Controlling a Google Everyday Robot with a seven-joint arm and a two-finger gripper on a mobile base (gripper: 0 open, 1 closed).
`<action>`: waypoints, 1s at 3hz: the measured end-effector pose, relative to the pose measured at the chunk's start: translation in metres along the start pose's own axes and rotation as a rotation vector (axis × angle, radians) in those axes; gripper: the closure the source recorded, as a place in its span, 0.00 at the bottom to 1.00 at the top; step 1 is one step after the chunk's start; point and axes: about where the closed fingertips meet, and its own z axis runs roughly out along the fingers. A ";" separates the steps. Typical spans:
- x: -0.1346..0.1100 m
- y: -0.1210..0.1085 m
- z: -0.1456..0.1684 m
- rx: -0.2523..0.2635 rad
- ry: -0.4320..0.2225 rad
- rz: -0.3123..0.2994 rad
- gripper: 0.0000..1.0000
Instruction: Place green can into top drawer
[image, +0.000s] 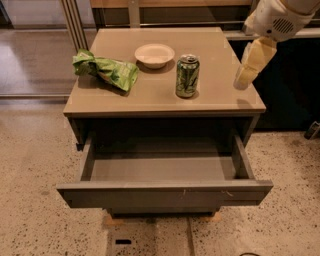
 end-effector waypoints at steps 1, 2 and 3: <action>-0.005 -0.012 -0.011 0.034 -0.022 0.000 0.00; -0.006 -0.012 -0.010 0.033 -0.022 0.000 0.00; -0.002 -0.013 0.000 0.021 -0.050 0.017 0.00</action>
Offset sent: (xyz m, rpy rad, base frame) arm 0.0096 -0.0012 0.0142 0.0143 -0.0370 -0.0049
